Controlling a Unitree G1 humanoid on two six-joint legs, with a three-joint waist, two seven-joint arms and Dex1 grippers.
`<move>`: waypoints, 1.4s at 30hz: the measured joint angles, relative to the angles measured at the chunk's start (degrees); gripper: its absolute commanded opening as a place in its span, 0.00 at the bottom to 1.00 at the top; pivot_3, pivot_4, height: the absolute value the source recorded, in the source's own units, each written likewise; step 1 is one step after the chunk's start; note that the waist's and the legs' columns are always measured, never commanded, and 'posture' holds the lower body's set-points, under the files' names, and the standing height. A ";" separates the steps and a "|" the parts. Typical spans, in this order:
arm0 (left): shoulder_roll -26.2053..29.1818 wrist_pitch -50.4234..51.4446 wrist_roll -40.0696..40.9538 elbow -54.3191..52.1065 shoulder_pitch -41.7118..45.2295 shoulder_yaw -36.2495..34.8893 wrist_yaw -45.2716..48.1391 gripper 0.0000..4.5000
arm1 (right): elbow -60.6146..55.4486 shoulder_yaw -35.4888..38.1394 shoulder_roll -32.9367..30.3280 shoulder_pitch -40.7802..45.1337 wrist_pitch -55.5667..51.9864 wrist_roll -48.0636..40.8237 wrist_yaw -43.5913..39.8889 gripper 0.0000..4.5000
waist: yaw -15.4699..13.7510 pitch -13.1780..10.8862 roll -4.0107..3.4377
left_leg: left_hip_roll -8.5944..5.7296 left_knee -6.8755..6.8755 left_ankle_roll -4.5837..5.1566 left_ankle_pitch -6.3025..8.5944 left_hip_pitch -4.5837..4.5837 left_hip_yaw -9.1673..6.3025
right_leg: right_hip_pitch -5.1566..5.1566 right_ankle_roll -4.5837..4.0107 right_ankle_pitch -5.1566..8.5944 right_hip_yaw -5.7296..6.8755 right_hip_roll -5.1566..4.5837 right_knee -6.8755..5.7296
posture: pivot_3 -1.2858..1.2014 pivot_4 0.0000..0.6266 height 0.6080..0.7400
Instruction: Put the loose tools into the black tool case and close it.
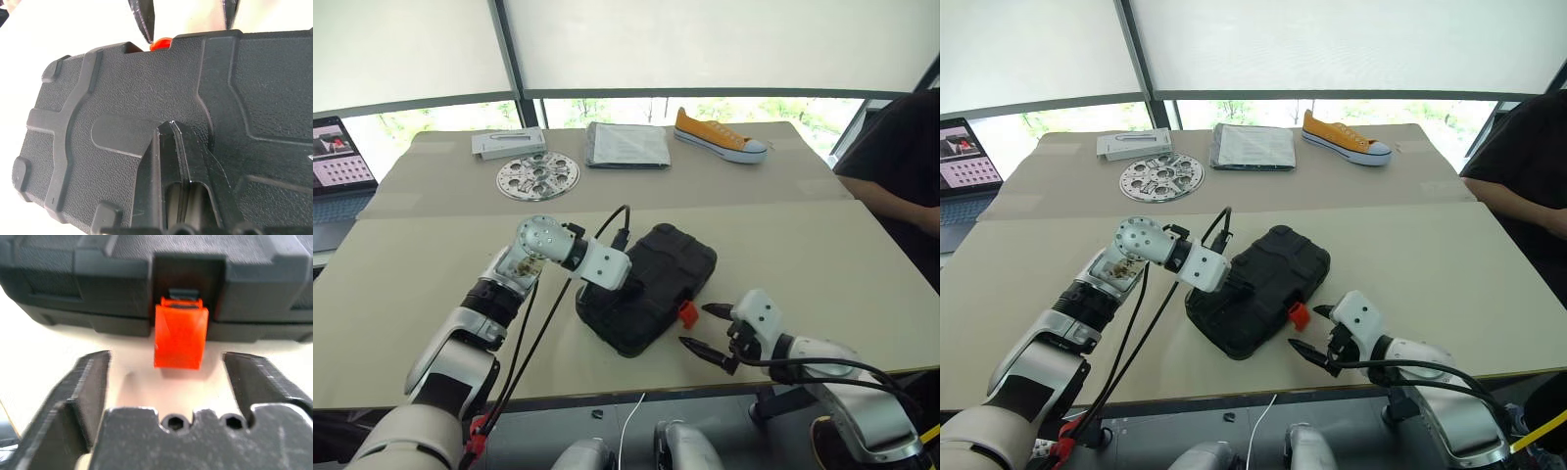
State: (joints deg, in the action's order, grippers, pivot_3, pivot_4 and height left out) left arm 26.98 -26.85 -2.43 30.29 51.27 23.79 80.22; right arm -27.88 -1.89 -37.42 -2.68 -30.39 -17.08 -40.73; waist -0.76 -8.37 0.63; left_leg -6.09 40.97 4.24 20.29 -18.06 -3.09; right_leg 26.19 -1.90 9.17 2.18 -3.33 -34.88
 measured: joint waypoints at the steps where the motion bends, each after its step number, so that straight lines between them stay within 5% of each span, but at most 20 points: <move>1: 0.04 -0.14 -0.02 0.01 -0.01 0.00 0.00 0.00 | 0.00 0.25 -0.36 -0.29 0.00 0.01 -0.22 0.58 | 0.01 0.00 0.00 | 0.00 0.00 0.00 0.00 0.00 0.00 | 0.00 0.00 0.00 0.00 0.00 0.00 | 0.52 0.24 1.00; 9: 0.09 -0.44 -0.20 0.03 -0.01 0.00 -0.12 0.00 | 1.21 -1.60 -0.47 0.84 0.26 1.87 -0.43 0.01 | 0.03 0.00 0.00 | 0.00 0.00 0.00 0.00 0.00 0.00 | -0.01 0.10 0.06 0.00 0.00 0.01 | 0.52 0.24 1.00; 23: 0.10 -0.41 -0.49 0.76 0.19 -0.05 -0.30 0.00 | 12.30 -7.63 4.80 10.75 2.94 7.52 0.18 0.01 | 0.20 0.11 0.11 | 0.00 0.01 0.00 0.00 0.06 0.03 | -0.04 0.01 0.00 -0.02 0.00 -0.02 | 0.52 0.24 1.00; 42: -0.87 -2.17 -1.83 3.53 1.68 -0.07 -0.85 0.00 | 4.42 -3.82 4.91 9.39 -6.58 2.32 0.09 0.01 | 0.04 0.13 0.08 | 0.00 0.00 -0.01 -0.01 0.01 0.01 | -0.01 0.14 0.08 -0.01 -0.03 -0.04 | 0.52 0.24 1.00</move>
State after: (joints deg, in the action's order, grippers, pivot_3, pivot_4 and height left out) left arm 26.11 -29.02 -4.26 33.82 52.95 23.72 79.37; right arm -23.47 -5.72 -32.51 6.71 -36.97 -14.76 -40.65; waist -0.72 -8.24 0.72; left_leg -6.10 40.97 4.24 20.28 -18.06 -3.07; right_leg 26.17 -1.76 9.25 2.18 -3.36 -34.92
